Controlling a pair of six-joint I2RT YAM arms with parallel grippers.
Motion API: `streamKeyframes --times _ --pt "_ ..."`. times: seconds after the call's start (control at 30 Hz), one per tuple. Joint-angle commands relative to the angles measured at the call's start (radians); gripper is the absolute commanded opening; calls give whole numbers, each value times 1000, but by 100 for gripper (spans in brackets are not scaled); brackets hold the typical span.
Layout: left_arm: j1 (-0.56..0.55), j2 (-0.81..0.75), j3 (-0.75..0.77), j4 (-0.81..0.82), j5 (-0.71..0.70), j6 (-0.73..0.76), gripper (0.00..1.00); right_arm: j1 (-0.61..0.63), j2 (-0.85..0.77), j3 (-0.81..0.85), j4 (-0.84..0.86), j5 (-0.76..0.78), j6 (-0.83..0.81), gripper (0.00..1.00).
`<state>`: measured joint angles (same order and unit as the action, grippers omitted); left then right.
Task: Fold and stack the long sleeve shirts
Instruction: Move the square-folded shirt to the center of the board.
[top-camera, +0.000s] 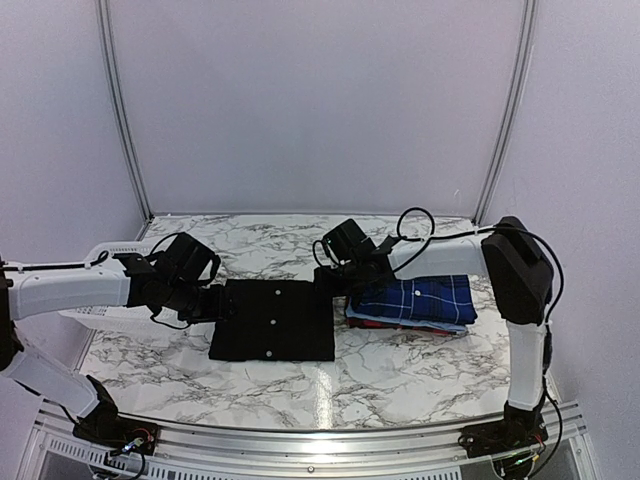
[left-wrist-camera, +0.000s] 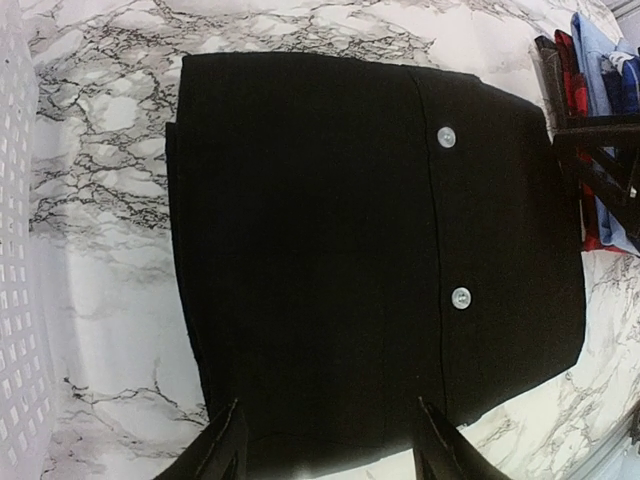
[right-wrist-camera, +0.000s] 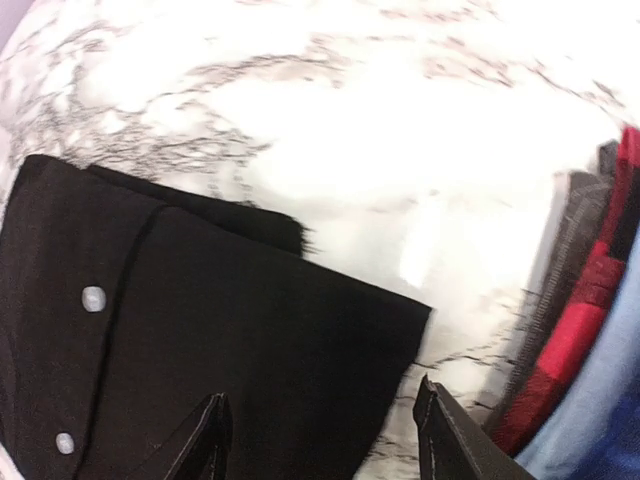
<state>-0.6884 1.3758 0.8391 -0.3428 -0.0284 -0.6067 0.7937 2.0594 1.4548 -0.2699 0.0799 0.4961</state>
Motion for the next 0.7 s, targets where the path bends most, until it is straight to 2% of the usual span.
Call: streamKeyframes --times 0.0,0.33,0.67 --pt "-5 -40 -24 -15 -33 -5 59 -46 -22 -60 67 18 58 59" --pt "2 62 -17 -54 -163 32 62 -91 -105 -195 85 2 55 62" --pt "12 174 50 -50 -200 55 64 36 -149 -202 67 -3 86 66"
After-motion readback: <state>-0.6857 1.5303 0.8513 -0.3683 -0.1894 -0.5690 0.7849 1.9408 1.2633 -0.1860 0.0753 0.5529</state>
